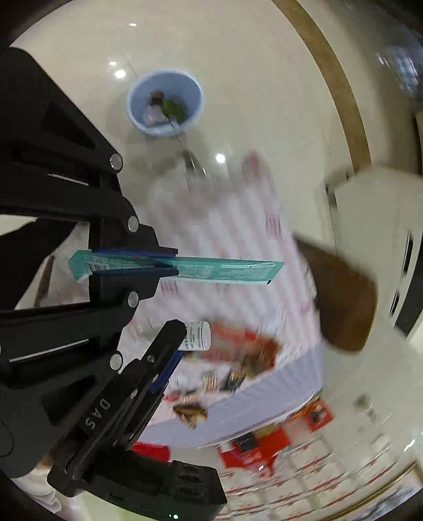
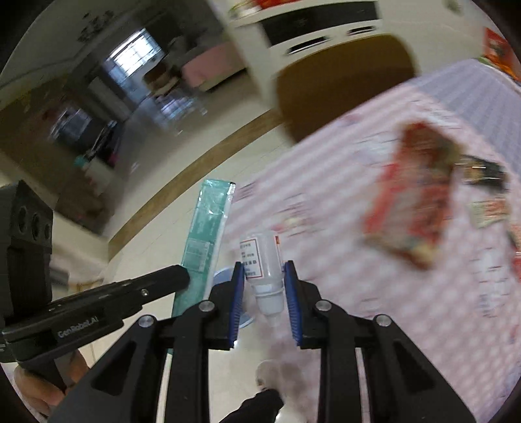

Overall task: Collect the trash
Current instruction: 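Carry both items to the blue bin and open the left tool over it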

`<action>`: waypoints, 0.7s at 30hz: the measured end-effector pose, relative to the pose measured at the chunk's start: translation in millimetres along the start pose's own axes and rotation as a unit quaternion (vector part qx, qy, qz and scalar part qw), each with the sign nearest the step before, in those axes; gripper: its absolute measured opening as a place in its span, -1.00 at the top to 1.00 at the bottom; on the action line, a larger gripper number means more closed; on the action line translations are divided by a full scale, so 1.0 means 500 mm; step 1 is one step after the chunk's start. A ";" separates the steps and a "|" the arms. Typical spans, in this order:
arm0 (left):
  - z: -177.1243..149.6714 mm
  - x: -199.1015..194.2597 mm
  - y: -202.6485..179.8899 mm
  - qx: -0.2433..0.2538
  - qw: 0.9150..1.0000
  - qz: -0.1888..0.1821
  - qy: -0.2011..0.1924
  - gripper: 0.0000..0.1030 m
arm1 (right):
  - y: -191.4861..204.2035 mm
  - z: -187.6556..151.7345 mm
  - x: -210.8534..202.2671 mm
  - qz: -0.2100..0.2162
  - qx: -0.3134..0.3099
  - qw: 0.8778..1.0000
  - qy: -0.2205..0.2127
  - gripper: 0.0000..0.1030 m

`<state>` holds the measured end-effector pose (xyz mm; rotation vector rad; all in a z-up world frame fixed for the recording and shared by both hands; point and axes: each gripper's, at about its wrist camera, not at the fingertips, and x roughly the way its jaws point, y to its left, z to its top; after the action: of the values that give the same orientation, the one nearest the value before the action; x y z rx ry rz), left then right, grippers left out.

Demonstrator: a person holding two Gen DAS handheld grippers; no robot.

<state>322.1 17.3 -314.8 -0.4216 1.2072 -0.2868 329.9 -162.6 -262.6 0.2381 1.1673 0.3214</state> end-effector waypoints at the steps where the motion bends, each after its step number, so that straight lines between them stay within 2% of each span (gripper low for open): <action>1: -0.008 -0.016 0.044 -0.014 1.000 0.009 -0.001 0.88 | 0.037 -0.006 0.025 0.009 -0.008 1.000 0.012 0.52; 6: -0.050 -0.072 0.240 -0.076 0.996 0.051 0.008 0.88 | 0.178 -0.038 0.139 0.031 -0.033 0.997 0.064 0.52; 11: -0.075 -0.092 0.379 -0.102 0.990 0.090 0.028 0.88 | 0.294 -0.066 0.233 0.035 -0.050 0.993 0.104 0.52; 16: -0.080 -0.090 0.475 -0.130 0.985 0.102 0.048 0.88 | 0.362 -0.086 0.290 0.024 -0.055 0.990 0.130 0.52; 21: -0.055 -0.069 0.520 -0.130 0.984 0.103 0.061 0.87 | 0.399 -0.114 0.326 0.009 -0.061 0.988 0.141 0.52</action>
<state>282.2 258.8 -413.7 -0.5069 1.4027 0.0257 310.7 83.8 -355.0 0.0972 1.4182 0.4525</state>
